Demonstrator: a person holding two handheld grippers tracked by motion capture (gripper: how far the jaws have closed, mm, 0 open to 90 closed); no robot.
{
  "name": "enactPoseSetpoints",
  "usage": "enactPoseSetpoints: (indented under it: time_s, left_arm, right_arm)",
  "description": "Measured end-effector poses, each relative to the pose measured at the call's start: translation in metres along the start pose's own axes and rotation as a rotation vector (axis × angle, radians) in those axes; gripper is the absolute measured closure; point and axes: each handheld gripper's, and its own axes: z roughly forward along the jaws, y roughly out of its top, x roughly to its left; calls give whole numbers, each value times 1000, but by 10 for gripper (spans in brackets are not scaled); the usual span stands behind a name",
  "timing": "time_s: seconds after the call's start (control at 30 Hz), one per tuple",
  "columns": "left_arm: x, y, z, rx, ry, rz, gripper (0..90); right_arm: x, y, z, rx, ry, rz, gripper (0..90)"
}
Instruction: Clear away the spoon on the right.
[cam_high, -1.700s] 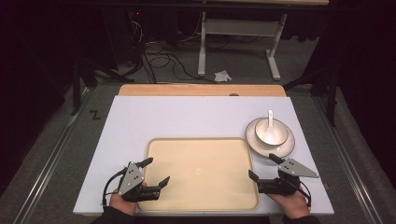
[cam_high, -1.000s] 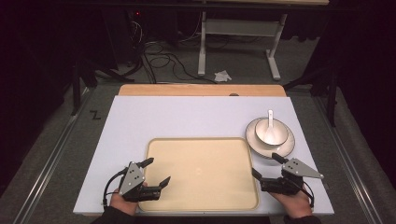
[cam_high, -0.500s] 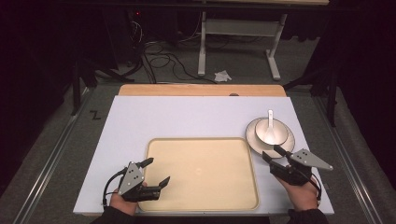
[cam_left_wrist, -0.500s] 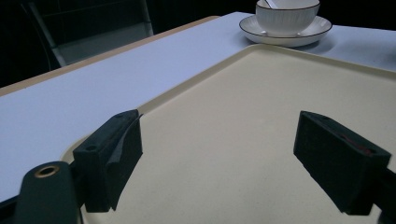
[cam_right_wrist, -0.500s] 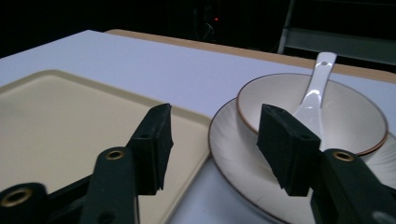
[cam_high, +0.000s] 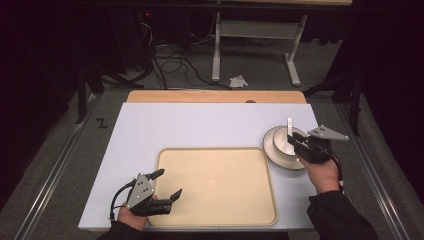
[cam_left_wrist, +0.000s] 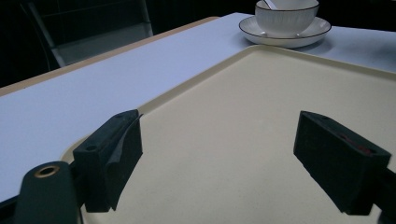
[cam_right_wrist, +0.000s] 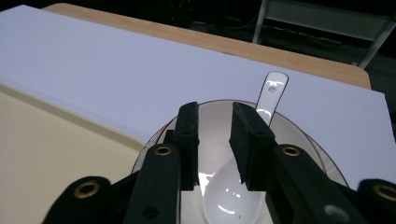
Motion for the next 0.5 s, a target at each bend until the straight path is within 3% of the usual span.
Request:
enactPoseSetpoints:
  time_s: [0.1, 0.23, 0.5]
  left_arm:
    - [0, 0, 0, 2, -1, 1, 159]
    - [0, 0, 1, 1, -3, -1, 159]
    - [0, 0, 0, 1, -5, 0, 159]
  right_arm:
    - [-2, 6, 6, 13, -3, -5, 778]
    - [-10, 19, 25, 62, -32, -20, 898]
    - [-13, 31, 49, 114, -75, -34, 900]
